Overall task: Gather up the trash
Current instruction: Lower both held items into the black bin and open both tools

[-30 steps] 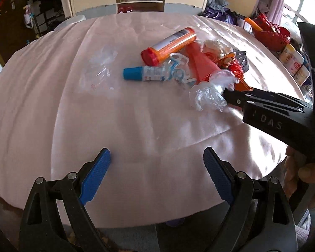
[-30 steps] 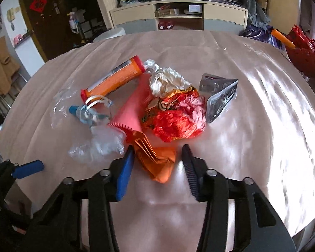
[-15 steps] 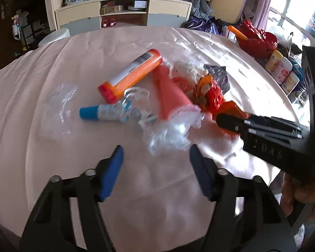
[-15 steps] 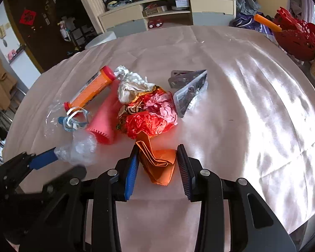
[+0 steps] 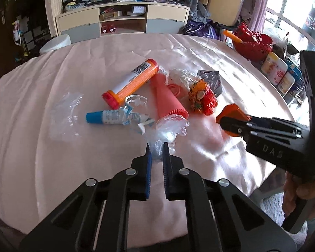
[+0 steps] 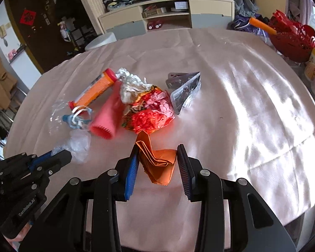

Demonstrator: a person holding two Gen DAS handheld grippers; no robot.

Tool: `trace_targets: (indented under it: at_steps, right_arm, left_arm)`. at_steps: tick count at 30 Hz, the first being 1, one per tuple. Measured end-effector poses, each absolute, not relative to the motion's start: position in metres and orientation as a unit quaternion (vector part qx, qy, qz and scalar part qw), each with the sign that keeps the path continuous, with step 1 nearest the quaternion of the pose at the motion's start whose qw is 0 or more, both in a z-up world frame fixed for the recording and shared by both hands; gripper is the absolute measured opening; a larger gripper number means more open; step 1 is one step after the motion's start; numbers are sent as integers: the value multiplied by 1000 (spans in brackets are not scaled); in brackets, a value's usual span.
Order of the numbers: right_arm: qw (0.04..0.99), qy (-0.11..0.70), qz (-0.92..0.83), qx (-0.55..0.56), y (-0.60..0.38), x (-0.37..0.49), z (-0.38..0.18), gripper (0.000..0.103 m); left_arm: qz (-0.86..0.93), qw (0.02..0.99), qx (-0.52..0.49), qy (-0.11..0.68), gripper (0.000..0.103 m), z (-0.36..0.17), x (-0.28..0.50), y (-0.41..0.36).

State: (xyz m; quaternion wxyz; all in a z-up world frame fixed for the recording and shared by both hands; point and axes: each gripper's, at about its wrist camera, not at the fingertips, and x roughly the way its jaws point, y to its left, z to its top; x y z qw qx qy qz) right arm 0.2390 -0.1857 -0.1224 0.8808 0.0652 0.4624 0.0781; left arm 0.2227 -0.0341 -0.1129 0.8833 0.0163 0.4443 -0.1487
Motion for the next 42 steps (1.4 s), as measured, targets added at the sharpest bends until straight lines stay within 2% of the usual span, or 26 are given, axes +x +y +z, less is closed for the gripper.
trace_targets:
  at_steps: [9,17,27,42]
  right_arm:
    - [889,447,86,56,-177,188,-85,38]
    - [888,443,102,65,-174,130,-77,38]
    - [861,492,114,63,-160,81,-122,38]
    - [829,547,105,44,-140,77,-180,38]
  left_arm:
    - [-138,891,18,433,6,-77,164,-18]
    - [-129,883,13,451,6,-83,108,-12]
    - [-132,858,0,496,6,-130,56,-12]
    - [-129,821,-9,556,6,-188,53,-17]
